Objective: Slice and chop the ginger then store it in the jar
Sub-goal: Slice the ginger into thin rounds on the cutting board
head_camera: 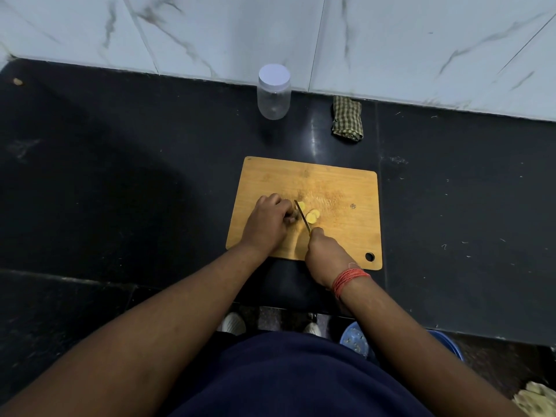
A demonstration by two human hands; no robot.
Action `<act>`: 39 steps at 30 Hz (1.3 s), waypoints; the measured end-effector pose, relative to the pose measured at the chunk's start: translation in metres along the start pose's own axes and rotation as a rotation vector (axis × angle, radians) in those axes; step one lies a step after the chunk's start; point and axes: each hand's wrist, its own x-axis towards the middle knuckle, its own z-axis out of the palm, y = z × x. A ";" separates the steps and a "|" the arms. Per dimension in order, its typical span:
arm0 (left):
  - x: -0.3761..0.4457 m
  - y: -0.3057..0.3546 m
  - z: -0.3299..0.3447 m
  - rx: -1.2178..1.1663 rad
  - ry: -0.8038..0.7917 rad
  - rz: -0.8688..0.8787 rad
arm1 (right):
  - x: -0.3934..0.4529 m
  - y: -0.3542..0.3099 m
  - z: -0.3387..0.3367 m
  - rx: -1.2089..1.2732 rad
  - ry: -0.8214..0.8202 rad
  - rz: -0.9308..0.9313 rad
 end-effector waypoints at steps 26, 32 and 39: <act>-0.007 0.000 0.000 0.099 0.053 0.054 | 0.030 -0.009 -0.004 -0.119 -0.094 -0.033; -0.008 0.004 0.003 0.093 0.063 -0.002 | 0.019 0.002 0.000 -0.086 -0.134 -0.011; -0.009 0.007 0.003 0.079 0.068 -0.030 | -0.015 0.036 0.011 -0.029 -0.141 -0.067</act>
